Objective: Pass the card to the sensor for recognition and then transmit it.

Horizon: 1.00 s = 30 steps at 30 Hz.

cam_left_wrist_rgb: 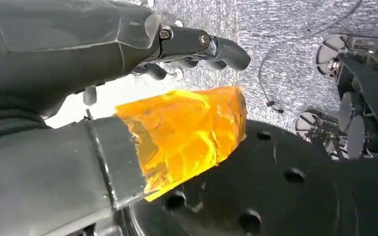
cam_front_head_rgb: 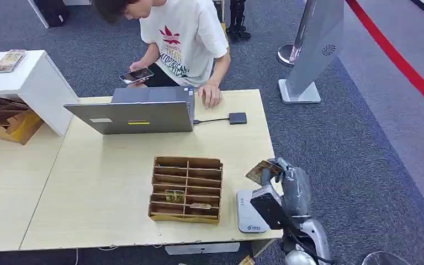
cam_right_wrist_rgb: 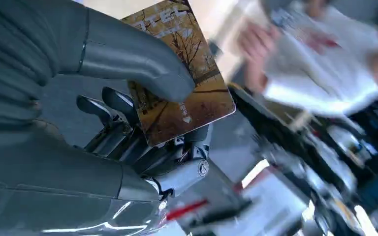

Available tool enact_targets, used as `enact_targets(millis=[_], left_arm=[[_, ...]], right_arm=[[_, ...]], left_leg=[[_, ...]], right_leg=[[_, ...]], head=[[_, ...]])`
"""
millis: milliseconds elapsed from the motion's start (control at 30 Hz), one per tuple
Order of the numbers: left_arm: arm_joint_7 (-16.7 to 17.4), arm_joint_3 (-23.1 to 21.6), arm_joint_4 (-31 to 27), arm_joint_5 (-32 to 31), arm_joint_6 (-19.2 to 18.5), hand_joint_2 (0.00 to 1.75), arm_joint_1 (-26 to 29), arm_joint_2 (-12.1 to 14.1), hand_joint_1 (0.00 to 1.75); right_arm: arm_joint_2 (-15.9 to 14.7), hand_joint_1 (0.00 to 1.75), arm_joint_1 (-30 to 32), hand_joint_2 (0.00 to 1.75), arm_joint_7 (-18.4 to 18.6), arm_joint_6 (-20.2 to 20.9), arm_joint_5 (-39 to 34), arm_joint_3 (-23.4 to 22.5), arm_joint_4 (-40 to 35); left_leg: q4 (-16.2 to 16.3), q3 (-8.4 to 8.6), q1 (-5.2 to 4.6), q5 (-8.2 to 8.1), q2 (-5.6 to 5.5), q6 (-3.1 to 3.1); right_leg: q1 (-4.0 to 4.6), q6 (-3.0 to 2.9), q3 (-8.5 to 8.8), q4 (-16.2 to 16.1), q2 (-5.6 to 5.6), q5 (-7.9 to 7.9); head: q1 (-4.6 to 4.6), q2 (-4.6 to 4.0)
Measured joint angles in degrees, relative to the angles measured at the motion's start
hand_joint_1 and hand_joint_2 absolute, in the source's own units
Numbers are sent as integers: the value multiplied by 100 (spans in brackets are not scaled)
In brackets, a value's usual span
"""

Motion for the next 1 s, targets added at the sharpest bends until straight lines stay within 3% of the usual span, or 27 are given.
enact_targets(millis=[300, 600, 800, 1000], left_arm=[[-50, -177, 22, 24, 15, 0, -34, -35, 0], [-77, -317, 44, 59, 15, 0, -42, -37, 0], [-37, -583, 46, -96, 9, 0, -69, -13, 0], [22, -898, 46, -243, 7, 0, -116, 72, 0]], right_arm=[[254, 175, 262, 175, -433, -405, -85, -94, -816], [295, 175, 249, 175, -534, -390, -237, -103, -932], [333, 175, -436, 175, -600, 141, -623, 237, -714], [566, 175, -1532, 175, -329, 489, -721, 697, -117]], left_leg=[[0, 1, -1, 0, 3, 0], [0, -1, -1, 0, 3, 0], [-1, -2, 0, 4, 9, -4], [0, 3, 1, 18, 3, 0]], right_leg=[[-1, 1, 1, -1, 1, 1], [-1, 0, 2, 0, 1, 2], [0, -3, 2, 4, 7, 5], [0, -9, 2, 7, -3, 11]], head=[[0, 0], [0, 0], [2, 0], [2, 0]])
